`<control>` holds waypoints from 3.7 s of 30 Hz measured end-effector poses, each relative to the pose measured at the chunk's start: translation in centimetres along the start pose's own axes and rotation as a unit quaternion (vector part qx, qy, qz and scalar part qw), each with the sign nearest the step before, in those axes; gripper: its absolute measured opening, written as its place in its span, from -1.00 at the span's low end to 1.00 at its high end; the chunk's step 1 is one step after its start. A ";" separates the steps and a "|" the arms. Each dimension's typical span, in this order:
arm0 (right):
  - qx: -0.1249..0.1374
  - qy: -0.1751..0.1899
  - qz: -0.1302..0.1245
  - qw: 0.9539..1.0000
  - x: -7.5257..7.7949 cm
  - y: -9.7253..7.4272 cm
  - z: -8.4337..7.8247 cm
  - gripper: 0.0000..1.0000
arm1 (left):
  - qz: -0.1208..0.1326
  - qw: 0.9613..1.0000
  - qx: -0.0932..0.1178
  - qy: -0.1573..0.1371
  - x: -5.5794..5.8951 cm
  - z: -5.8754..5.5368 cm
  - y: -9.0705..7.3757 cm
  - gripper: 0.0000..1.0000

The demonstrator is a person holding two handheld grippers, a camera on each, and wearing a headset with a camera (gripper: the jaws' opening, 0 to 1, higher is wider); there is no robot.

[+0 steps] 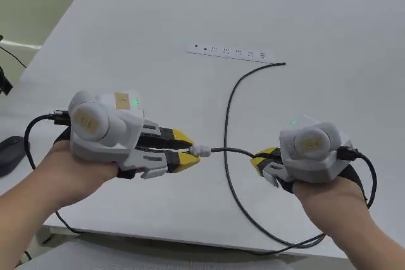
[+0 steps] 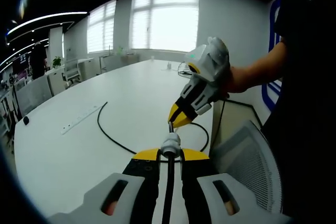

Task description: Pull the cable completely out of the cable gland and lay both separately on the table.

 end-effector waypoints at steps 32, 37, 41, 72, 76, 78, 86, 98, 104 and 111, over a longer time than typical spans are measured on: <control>0.093 -0.261 0.033 0.960 -8.2 -2.5 6.9 -0.98 | -0.040 0.999 0.017 0.027 0.1 0.0 -0.4 -0.70; 0.082 -0.226 0.027 0.970 -7.5 -2.5 6.7 -0.99 | -0.043 0.998 0.022 0.031 0.0 0.2 -0.4 -0.70; 0.074 -0.197 0.020 0.977 -6.7 -2.4 6.4 -1.00 | -0.043 0.998 0.029 0.032 -0.4 0.5 -0.7 -0.70; -0.015 0.058 0.025 0.998 -1.9 0.0 -0.3 -0.98 | -0.036 0.998 0.040 0.026 -0.5 0.4 -1.2 -0.70; -0.018 0.069 0.025 0.997 -1.8 0.1 -0.6 -0.98 | -0.038 0.998 0.040 0.021 -0.4 0.3 -1.2 -0.70; -0.015 0.062 0.023 0.998 -1.8 0.0 -0.6 -0.97 | -0.038 0.998 0.040 0.020 -0.4 0.3 -1.1 -0.70; -0.008 0.031 0.034 0.999 -2.3 -0.1 -0.5 -0.93 | -0.044 0.998 0.049 0.010 -0.3 0.7 -1.2 -0.70; 0.075 -0.151 0.036 0.985 -5.2 -2.8 5.4 -0.70 | -0.049 0.998 0.047 0.002 -0.4 0.3 -0.9 -0.70; 0.088 -0.214 0.061 0.971 -7.8 -2.5 7.1 -0.74 | -0.050 0.998 0.043 0.002 -0.4 0.1 -0.8 -0.71; 0.084 -0.213 0.080 0.970 -8.0 -1.4 6.6 -0.83 | -0.051 0.998 0.044 0.002 -0.2 0.2 -0.8 -0.71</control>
Point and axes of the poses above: the centre of the closed fingertips' face, and the gripper's own axes: y roughly forward along the fingers, x roughly to its right, z roughly out of its top, the point moved 3 cm from there along -y, roughly backward along the fingers, and after that the axes turned 7 degrees about -z, right-handed, at the moved point
